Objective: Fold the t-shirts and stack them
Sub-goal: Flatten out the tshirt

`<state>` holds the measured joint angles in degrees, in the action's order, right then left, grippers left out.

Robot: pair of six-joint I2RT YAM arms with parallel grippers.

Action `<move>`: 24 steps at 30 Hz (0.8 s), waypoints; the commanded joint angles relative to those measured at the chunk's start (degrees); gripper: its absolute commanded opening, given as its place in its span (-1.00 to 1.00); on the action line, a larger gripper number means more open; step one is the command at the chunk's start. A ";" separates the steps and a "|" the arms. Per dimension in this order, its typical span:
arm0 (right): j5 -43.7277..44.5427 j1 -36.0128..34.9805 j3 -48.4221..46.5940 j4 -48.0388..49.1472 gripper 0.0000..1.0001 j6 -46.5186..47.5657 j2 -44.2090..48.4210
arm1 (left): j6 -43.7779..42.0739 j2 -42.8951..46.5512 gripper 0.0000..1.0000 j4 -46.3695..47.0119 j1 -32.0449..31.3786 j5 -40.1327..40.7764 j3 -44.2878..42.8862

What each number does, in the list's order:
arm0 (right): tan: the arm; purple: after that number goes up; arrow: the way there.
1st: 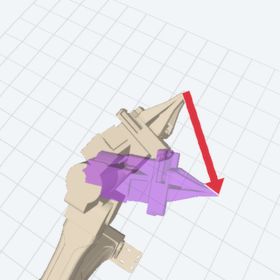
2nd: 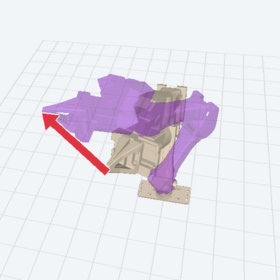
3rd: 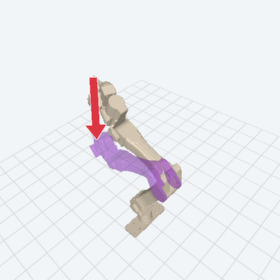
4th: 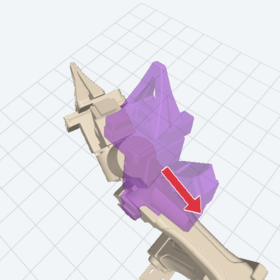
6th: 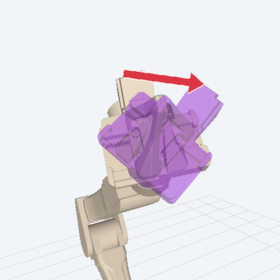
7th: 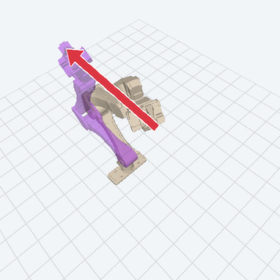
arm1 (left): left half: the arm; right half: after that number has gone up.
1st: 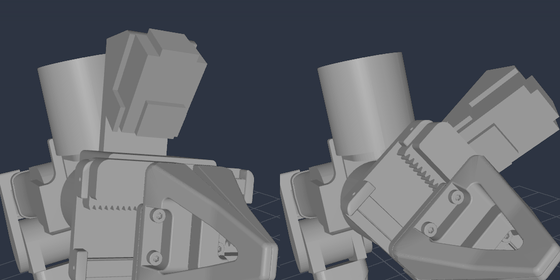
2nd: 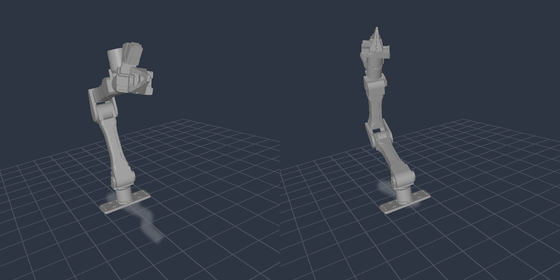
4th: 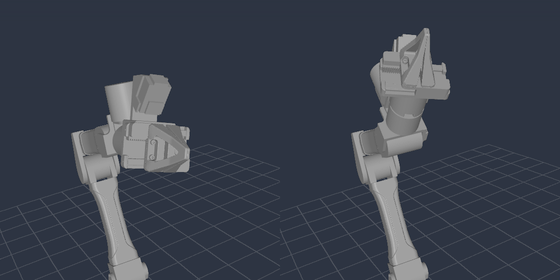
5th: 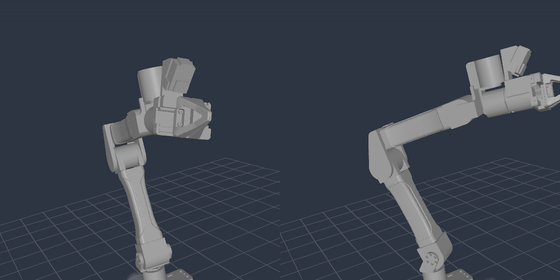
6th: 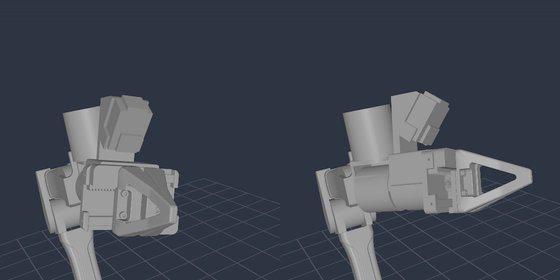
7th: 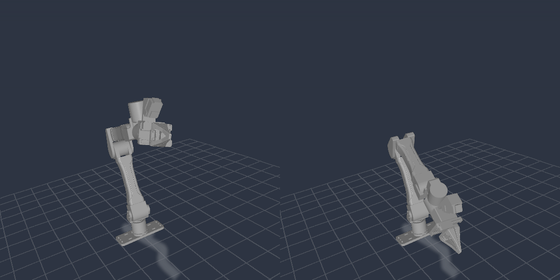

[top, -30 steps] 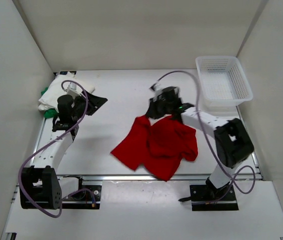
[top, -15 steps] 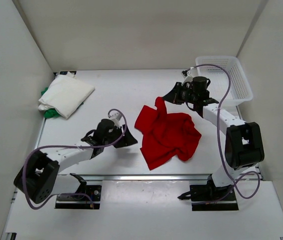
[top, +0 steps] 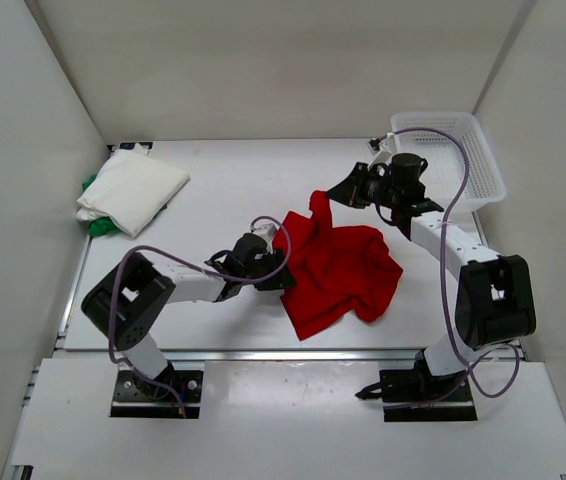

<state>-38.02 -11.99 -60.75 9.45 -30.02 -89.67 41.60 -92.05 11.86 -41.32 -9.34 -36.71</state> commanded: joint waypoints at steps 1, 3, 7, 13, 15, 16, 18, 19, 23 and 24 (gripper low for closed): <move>-1.70 -0.14 -0.16 4.52 -1.00 -1.09 3.80 | -1.53 -4.18 0.08 -0.17 -1.74 2.66 -3.37; -1.18 -0.57 0.02 4.00 -0.99 -0.57 5.28 | -0.48 -6.47 -0.13 1.93 -0.96 0.48 -3.55; -1.79 0.47 0.28 4.61 -1.00 -0.74 7.14 | 0.84 -6.39 -0.78 3.53 0.36 -0.42 -3.80; 0.13 -0.13 -1.47 -0.82 -0.99 1.27 12.57 | -1.96 7.37 -1.00 -5.68 6.93 0.82 -10.30; 2.77 -1.81 -3.83 -5.82 -1.00 3.46 15.38 | -3.45 13.53 -1.00 -9.21 11.68 -0.23 -13.63; 6.00 -3.64 -4.46 -7.15 -1.00 5.65 17.23 | -4.59 15.22 -1.00 -11.40 14.49 -0.85 -16.44; 11.46 -6.28 -7.43 -12.24 -0.99 8.29 20.74 | -5.74 19.69 -1.00 -15.62 18.89 -2.08 -20.83; 13.39 -8.03 -9.19 -13.40 -1.00 9.18 22.94 | -6.01 21.11 -1.00 -17.29 20.65 -1.82 -22.77; 15.51 -10.85 -14.03 -17.18 -1.00 10.06 28.13 | -6.97 27.35 -1.00 -22.20 27.33 -4.36 -31.37; 16.39 -11.65 -15.52 -18.14 -1.00 10.42 28.75 | -7.50 27.88 -1.00 -25.19 27.78 -3.93 -33.32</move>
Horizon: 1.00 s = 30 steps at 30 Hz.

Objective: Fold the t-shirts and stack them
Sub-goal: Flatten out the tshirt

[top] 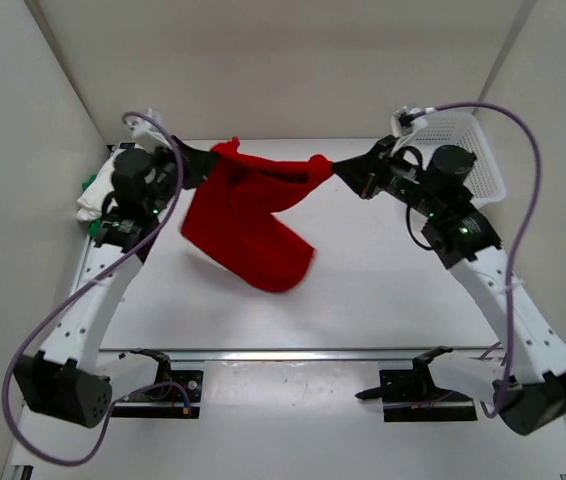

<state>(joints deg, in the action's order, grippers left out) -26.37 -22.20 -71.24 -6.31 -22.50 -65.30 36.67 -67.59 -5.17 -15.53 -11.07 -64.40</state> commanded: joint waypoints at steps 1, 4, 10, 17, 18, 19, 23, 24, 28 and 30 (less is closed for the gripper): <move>5.88 -2.75 -6.87 -3.09 -1.00 3.42 5.26 | -3.87 3.87 -1.00 -9.32 2.08 -1.77 -8.78; 8.09 -7.32 -10.49 -5.91 -1.00 3.52 6.84 | -6.86 5.10 -1.00 -14.78 1.20 2.62 -18.00; 20.38 -22.60 -18.13 -11.62 -1.00 8.08 7.20 | -11.87 3.35 -1.00 -24.97 0.59 7.44 -36.99; -7.86 10.42 -7.46 -1.19 -1.00 -5.39 3.43 | -13.02 -0.43 -1.00 -25.95 -0.99 7.82 -35.81; -13.30 14.42 -4.72 4.58 -1.00 -9.45 2.73 | -13.11 -1.57 -1.00 -24.81 -0.99 7.47 -33.44; -13.53 16.90 -1.39 5.94 -1.00 -9.75 2.11 | -13.28 -3.40 -1.00 -24.11 -0.47 4.94 -32.38; -12.12 18.85 5.48 9.10 -1.00 -7.73 -4.90 | -14.59 -13.40 -1.00 -20.50 -2.04 5.00 -26.75; -11.60 18.86 6.81 9.64 -0.99 -7.56 -8.15 | -14.60 -15.53 -1.00 -20.23 -2.48 5.18 -27.00; -10.19 19.91 7.00 14.03 -1.00 -9.40 -22.03 | -15.74 -35.61 -1.00 -20.40 -4.41 5.26 -38.81; -9.75 18.86 5.07 15.00 -1.00 -9.23 -26.78 | -17.06 -45.84 -0.99 -24.08 -5.73 6.23 -52.57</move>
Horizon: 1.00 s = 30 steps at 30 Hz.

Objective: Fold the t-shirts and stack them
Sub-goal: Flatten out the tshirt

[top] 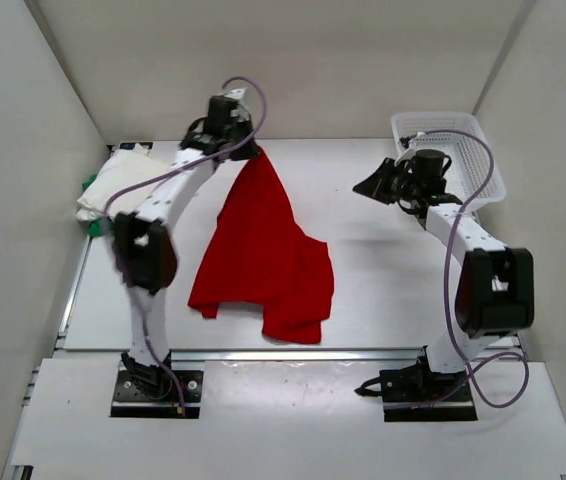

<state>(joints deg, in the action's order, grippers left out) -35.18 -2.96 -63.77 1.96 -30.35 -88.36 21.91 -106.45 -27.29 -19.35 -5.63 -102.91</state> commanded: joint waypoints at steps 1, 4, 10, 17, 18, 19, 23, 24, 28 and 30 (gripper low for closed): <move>-0.51 -1.86 -3.28 6.05 -0.99 -0.68 -5.93 | -3.01 -15.71 -0.98 -5.98 -2.44 1.66 -27.64; 4.65 -7.12 -4.88 1.66 -1.00 3.52 -6.40 | -0.14 -33.20 -0.58 -11.92 -2.45 -1.13 -52.01; 15.74 -14.96 14.24 7.17 -0.52 2.42 0.28 | -0.46 -18.54 0.66 0.31 -1.39 -0.62 -18.51; 15.22 -17.41 33.78 15.72 -0.26 -4.63 10.19 | 7.95 13.26 0.98 21.38 1.95 1.23 28.66; 17.58 -19.87 35.71 14.75 -0.28 -3.85 12.57 | 10.15 17.99 0.97 24.71 2.47 2.80 35.61; 19.34 -21.37 36.17 13.52 -0.28 -3.75 14.07 | 14.34 21.60 0.82 26.13 4.22 2.03 38.81; 22.87 -28.06 41.69 11.57 -0.26 -5.15 19.44 | 21.41 29.36 0.27 33.88 9.85 -0.52 58.93; 24.79 -29.19 44.06 12.54 -0.25 -6.29 19.89 | 23.07 29.81 0.26 34.84 12.04 -1.39 62.88; 22.44 -25.96 46.89 19.47 -0.26 -8.76 15.51 | 25.02 30.08 0.46 37.66 16.27 -3.42 69.07; 23.48 -25.86 44.27 20.02 -0.26 -7.89 12.61 | 26.51 29.73 0.57 38.18 17.85 -2.46 69.34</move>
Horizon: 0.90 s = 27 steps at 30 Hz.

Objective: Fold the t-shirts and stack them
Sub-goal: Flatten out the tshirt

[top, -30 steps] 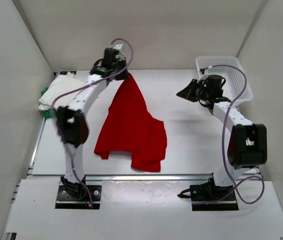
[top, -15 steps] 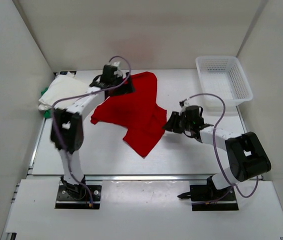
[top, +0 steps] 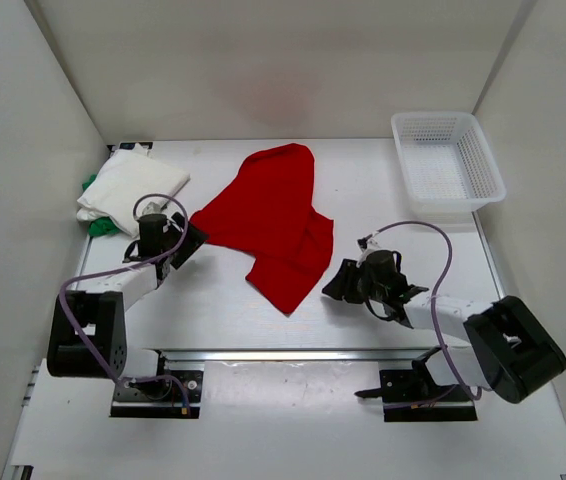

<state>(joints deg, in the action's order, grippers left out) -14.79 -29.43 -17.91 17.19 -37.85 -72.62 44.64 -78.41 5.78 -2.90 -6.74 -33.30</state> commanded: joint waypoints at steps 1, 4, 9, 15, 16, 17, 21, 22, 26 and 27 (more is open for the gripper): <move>2.75 1.30 -3.25 5.30 -0.24 -0.47 -5.23 | 4.83 1.77 0.64 5.90 1.23 -1.26 0.42; 0.99 2.36 -6.42 7.41 -0.28 -0.65 -10.16 | 6.94 0.28 0.70 7.75 2.10 0.85 0.17; -1.29 4.03 -10.48 7.15 -0.28 -0.56 -15.18 | 10.55 -5.25 0.64 10.21 1.49 -0.73 -2.82; 0.36 5.70 -10.31 6.63 -0.21 -1.35 -14.58 | 10.91 -6.15 0.38 8.73 0.44 2.16 -2.83; 1.24 5.79 -10.04 6.54 -0.17 -1.18 -13.87 | 9.69 -5.09 0.40 7.68 -0.26 4.61 -2.82; 1.42 6.31 -9.78 6.54 -0.15 -0.92 -13.69 | 9.67 -4.21 0.39 7.32 -1.05 6.63 -2.74; -0.15 7.19 -12.57 6.19 -0.23 -0.48 -17.19 | 8.45 -6.48 0.39 7.32 -1.94 7.45 -4.13; -0.33 6.85 -13.28 6.54 -0.28 -0.74 -18.77 | 8.53 -8.23 0.36 6.10 -2.02 7.01 -5.19; -3.23 7.63 -15.75 8.55 -0.59 -1.96 -22.30 | 8.62 -10.70 0.11 7.58 -1.68 6.92 -4.76; -3.14 7.55 -16.53 8.56 -0.61 -1.88 -22.39 | 8.44 -10.88 0.07 7.40 -2.02 6.92 -4.93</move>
<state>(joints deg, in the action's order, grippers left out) -17.39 -22.31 -32.77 24.21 -39.66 -93.54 53.84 -88.86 13.19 -4.75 -1.08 -36.95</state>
